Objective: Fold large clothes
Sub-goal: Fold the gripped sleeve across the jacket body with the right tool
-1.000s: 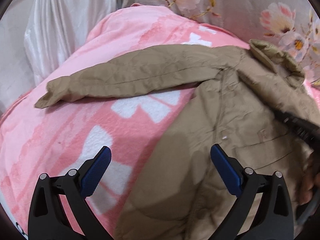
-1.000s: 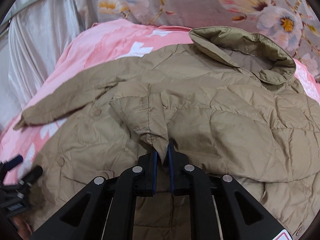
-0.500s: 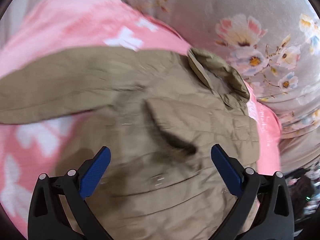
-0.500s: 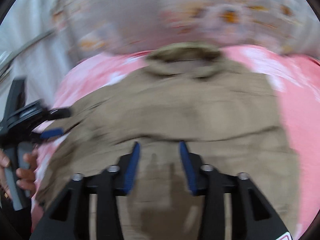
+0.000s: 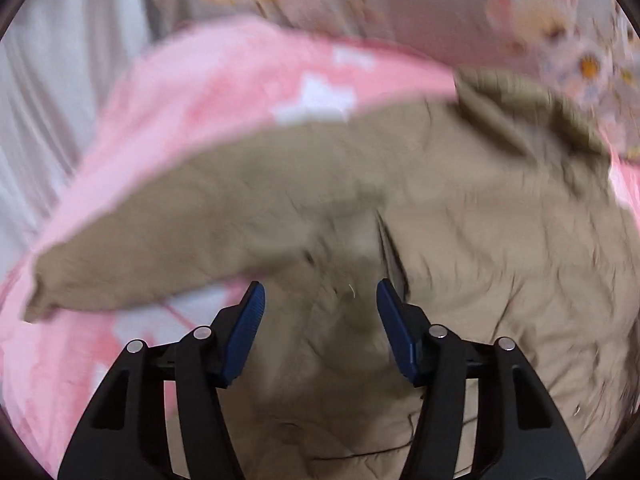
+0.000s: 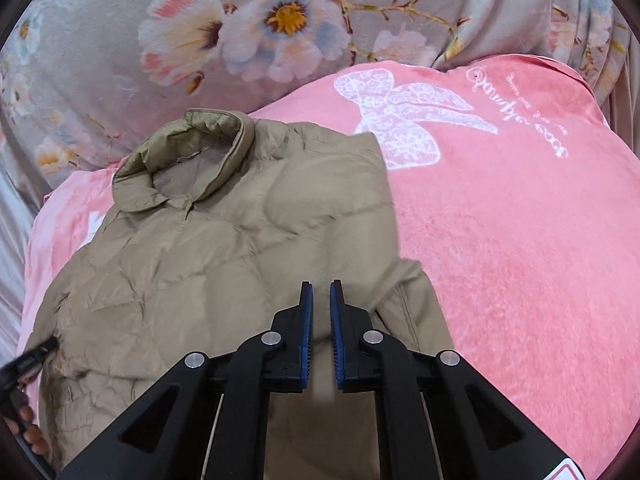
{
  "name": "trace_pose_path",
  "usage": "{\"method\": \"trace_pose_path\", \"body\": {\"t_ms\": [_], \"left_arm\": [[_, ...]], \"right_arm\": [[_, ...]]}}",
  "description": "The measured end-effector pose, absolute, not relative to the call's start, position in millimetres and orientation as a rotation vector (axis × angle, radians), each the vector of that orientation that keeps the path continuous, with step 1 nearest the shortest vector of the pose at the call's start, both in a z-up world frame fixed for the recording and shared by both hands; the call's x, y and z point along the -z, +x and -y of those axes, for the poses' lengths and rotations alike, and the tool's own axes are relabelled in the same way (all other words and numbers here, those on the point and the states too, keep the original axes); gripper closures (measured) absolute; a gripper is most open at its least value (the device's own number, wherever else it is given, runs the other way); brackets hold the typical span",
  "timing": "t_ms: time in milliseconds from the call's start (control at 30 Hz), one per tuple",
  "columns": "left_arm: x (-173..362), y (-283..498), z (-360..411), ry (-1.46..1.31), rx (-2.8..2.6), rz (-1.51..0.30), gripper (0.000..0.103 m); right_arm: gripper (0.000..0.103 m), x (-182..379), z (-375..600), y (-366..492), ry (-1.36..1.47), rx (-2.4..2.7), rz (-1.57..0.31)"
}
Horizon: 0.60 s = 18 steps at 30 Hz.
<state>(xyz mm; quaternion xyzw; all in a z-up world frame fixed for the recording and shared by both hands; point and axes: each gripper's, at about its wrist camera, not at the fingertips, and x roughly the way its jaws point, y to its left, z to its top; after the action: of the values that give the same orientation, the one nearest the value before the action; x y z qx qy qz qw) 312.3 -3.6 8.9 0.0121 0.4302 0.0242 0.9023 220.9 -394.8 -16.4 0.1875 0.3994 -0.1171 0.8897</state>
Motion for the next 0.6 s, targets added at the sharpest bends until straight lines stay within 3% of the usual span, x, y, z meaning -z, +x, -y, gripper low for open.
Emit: {"method": "trace_pose_path", "body": {"t_ms": [167,433,600], "left_arm": [[-58,302,38,-0.055,0.066,-0.774,0.030],[20,324,118,0.037,0.141,-0.924,0.029],[43,326,129,0.100,0.119,-0.882,0.027]], "right_arm": [[0.095,18,383,238,0.357,0.244,-0.829],[0.096,42,381,250,0.336,0.270,-0.873],[0.097,55,381,253,0.344,0.267,-0.883]]}}
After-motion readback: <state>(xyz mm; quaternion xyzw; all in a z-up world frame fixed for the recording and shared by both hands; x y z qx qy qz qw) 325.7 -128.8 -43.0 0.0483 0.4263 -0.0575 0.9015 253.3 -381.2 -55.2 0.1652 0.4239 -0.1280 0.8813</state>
